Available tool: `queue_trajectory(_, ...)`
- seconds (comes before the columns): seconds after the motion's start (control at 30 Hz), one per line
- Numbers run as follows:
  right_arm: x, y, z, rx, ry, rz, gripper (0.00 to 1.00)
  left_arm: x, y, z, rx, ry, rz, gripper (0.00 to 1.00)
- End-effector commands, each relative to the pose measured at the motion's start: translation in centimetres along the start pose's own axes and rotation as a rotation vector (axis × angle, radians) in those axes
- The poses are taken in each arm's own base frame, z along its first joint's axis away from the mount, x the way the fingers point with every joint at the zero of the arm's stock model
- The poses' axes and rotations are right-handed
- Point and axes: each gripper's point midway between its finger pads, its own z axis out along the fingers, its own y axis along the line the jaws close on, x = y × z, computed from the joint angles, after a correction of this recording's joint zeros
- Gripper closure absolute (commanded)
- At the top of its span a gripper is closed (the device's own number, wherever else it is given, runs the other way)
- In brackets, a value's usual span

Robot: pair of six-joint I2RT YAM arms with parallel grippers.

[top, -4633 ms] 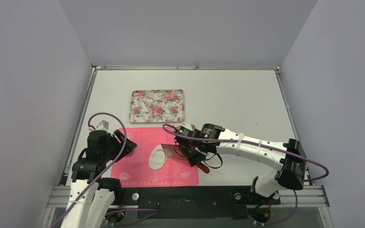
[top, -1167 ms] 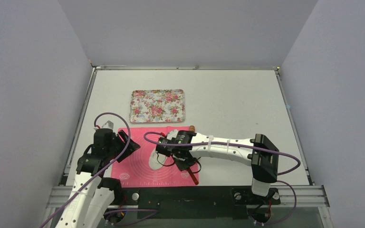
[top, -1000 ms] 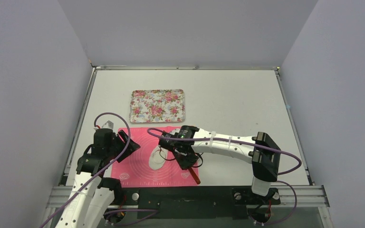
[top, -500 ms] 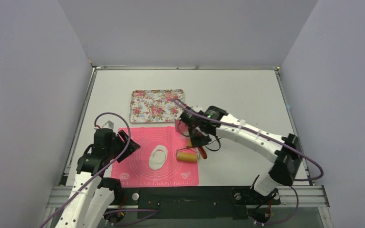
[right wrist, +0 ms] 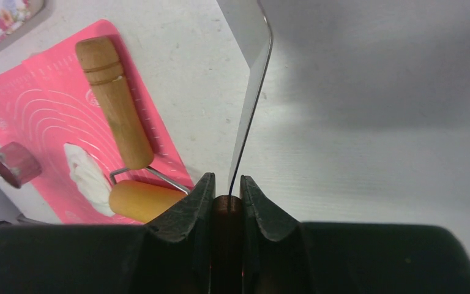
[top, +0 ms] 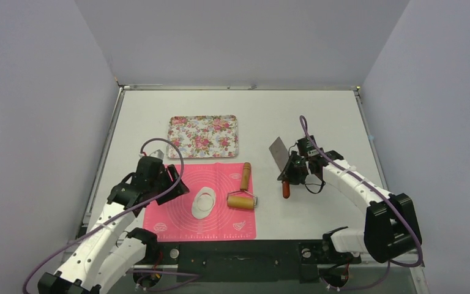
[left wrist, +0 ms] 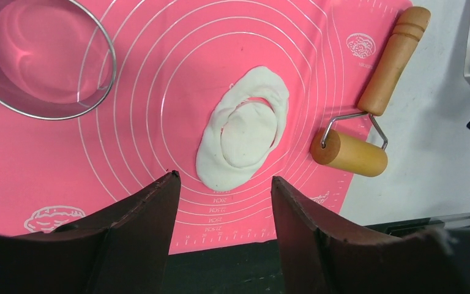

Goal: Roll out the dumpling wrappers from the dough
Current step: Place the spatula at the center of the board.

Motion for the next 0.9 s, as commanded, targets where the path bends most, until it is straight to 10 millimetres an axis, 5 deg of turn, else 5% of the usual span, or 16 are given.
queue_trajectory(0.0, -1.6, 3.8, 0.2, -0.196, -0.035, -0.006, 1.00, -2.8, -2.6, -0.5, 0.015, -0.104, 0.058, 0.46)
queue_trajectory(0.23, -1.2, 0.8, 3.4, -0.121, 0.012, 0.044, 0.98, -2.1, -3.9, 0.3, -0.020, -0.082, 0.111, 0.46)
queue_trajectory(0.5, -1.4, -1.1, 4.0, -0.026, 0.006, 0.033, 0.57, -1.7, -3.8, 0.0, -0.022, -0.092, 0.112, 0.46)
queue_trajectory(0.7, -2.1, -3.7, 2.3, 0.123, -0.051, -0.006, 0.39, -1.6, -3.1, -0.3, -0.043, -0.101, 0.102, 0.46)
queue_trajectory(0.87, -5.9, -6.8, -3.2, 0.352, -0.289, -0.045, 0.29, -1.5, -2.4, -0.7, -0.055, -0.116, 0.093, 0.46)
